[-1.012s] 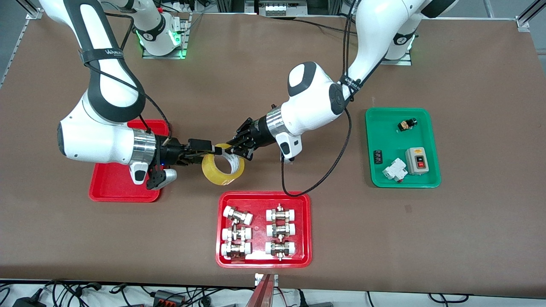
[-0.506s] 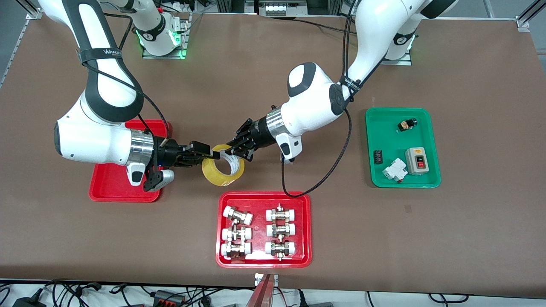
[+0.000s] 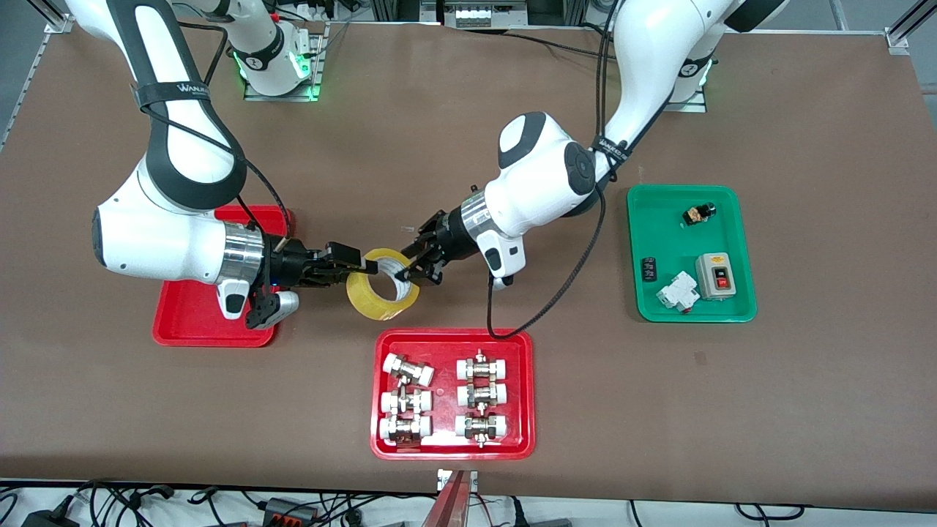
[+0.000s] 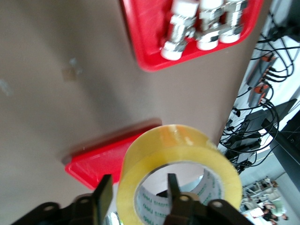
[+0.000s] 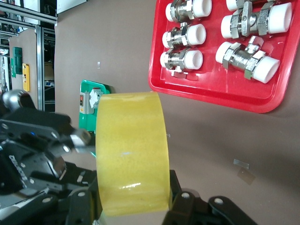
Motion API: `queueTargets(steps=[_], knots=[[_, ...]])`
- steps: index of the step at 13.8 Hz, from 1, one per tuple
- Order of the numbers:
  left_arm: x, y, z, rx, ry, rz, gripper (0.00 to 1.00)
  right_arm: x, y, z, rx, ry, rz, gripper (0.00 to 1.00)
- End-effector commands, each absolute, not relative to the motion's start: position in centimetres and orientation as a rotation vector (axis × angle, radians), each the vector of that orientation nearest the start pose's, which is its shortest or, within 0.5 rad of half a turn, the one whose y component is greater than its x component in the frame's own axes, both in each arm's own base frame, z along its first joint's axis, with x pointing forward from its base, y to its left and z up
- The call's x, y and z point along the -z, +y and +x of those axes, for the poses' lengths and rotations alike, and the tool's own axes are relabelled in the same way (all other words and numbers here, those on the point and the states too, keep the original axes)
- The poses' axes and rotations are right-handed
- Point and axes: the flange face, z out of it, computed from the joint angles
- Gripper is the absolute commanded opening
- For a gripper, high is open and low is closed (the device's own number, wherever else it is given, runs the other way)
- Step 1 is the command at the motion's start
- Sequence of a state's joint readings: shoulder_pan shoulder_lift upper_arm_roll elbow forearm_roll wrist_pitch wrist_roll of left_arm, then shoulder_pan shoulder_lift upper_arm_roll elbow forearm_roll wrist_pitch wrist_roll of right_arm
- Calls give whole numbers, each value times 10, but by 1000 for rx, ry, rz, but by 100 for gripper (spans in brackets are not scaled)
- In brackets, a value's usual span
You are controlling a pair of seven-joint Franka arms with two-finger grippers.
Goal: Left arm passes tape to right arm into tray
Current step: 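Carry the tape into the empty red tray while the left gripper withdraws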
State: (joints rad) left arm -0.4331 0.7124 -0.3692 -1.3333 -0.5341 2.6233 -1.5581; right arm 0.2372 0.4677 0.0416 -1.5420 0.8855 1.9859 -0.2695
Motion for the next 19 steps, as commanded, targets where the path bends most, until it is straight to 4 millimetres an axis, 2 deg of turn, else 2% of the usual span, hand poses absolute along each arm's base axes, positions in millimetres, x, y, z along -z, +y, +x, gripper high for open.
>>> queueTargets(steps=[1,2,5,7,9,10,12,13,15,17,18,19], knots=[[-423,-458,623,373,1396,1915,100,-411,233,656,-21,-179,-2304,0],[-433,-446,626,357,1365,1982,100,-407,223,658,-26,-178,-2308,0],[-457,-380,634,319,1204,2335,100,-380,154,662,-100,-131,-2300,0],[-474,-351,633,319,1039,2462,100,-360,95,655,-199,-135,-2335,0],[-476,-321,634,378,1005,2546,100,-336,33,643,-253,-209,-2343,0],[-480,-301,635,340,946,2632,100,-319,1,636,-266,-244,-2330,0],[-488,-284,631,238,715,2822,100,-286,-52,621,-284,-308,-2295,0],[-486,-277,630,243,648,2871,100,-268,-74,616,-289,-334,-2287,0],[-485,-250,633,294,563,2912,100,-234,-104,606,-275,-395,-2253,0],[-505,-215,631,305,460,2935,100,-197,-126,594,-284,-423,-2221,0],[-515,-193,624,360,441,2961,100,-189,-130,592,-282,-437,-2216,0],[-517,-166,624,401,412,2985,100,-186,-134,590,-290,-461,-2226,12]])
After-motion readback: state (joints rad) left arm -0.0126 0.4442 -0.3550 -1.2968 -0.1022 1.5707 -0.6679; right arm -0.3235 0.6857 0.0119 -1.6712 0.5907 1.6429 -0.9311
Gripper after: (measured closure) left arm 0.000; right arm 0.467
